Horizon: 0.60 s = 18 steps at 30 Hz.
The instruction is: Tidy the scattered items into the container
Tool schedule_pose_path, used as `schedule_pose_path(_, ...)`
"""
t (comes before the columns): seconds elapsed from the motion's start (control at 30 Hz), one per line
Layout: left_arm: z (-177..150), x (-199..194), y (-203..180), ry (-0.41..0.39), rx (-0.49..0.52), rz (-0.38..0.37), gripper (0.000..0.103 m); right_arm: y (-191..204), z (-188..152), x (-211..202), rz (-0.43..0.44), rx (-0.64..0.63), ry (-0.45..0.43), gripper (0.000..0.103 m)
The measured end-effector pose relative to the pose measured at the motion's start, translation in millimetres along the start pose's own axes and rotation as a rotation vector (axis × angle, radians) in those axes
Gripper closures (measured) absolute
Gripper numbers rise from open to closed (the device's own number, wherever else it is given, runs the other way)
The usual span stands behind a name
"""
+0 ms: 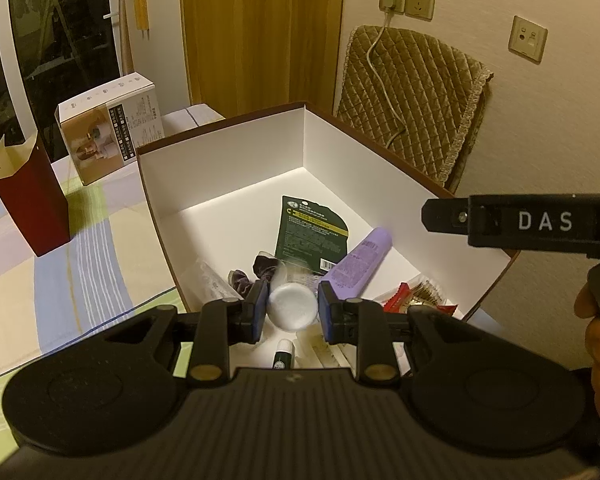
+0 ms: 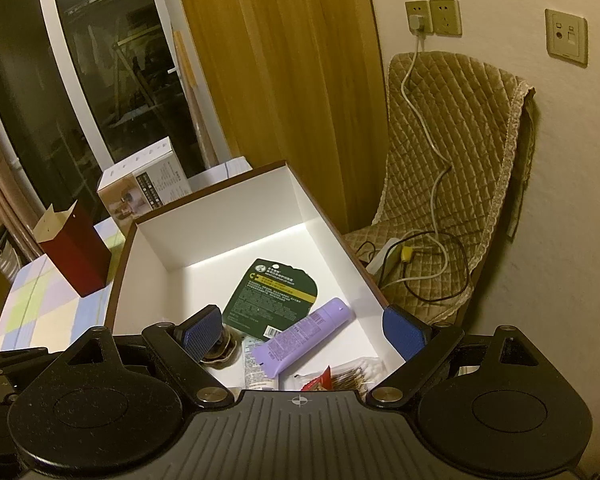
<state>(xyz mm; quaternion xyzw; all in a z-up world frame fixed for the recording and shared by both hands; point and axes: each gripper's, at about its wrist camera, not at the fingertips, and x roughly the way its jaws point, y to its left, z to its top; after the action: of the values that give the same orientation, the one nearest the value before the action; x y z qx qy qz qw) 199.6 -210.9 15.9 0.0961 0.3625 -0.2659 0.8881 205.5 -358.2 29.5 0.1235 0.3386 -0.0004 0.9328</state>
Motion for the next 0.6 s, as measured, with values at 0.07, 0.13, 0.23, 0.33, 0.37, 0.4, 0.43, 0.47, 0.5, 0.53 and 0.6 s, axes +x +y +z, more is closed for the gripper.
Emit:
schedule_pose_path(0.07,0.7,-0.3,1.0,0.0,-0.001,0.001,0.081,0.0,0.0,0.0,0.0,0.0,0.0,0.01)
schedule_pose_path(0.13,0.9,-0.9,1.5,-0.002,0.0,0.003,0.081,0.0,-0.1,0.0,0.0,0.0,0.001,0.01)
schedule_pose_path(0.23,0.2,-1.1,1.8,-0.003,-0.002,0.003,0.081,-0.1,0.1,-0.3,-0.001,-0.001,0.001,0.01)
schedule_pose_path(0.33,0.2,-1.2,1.8,-0.003,-0.002,0.003,0.081,-0.1,0.1,-0.1,-0.001,-0.001,0.001,0.01)
schedule_pose_path(0.37,0.3,-1.2,1.8,-0.002,-0.002,0.003,0.081,-0.1,0.1,-0.2,-0.001,-0.001,0.001,0.01)
schedule_pose_path(0.4,0.3,-1.3,1.9,-0.002,-0.002,0.003,0.081,-0.1,0.1,-0.2,-0.001,-0.001,0.001,0.01)
schedule_pose_path(0.43,-0.1,-1.3,1.7,-0.002,-0.002,0.004,0.081,-0.1,0.1,-0.2,0.0,-0.001,0.0,0.01)
schedule_pose_path(0.47,-0.6,-1.4,1.6,-0.001,-0.003,0.004,0.081,-0.1,0.1,-0.1,-0.001,-0.001,0.001,0.01)
schedule_pose_path(0.5,-0.6,-1.5,1.8,-0.001,-0.003,0.004,0.081,-0.2,0.2,-0.1,-0.001,-0.001,0.001,0.01)
schedule_pose_path(0.53,-0.6,-1.4,1.6,-0.002,-0.002,0.005,0.081,-0.2,0.1,-0.2,-0.001,-0.001,0.001,0.01)
schedule_pose_path(0.6,-0.6,-1.7,2.1,-0.003,-0.002,0.006,0.081,-0.1,0.0,-0.2,-0.001,0.0,0.0,0.01)
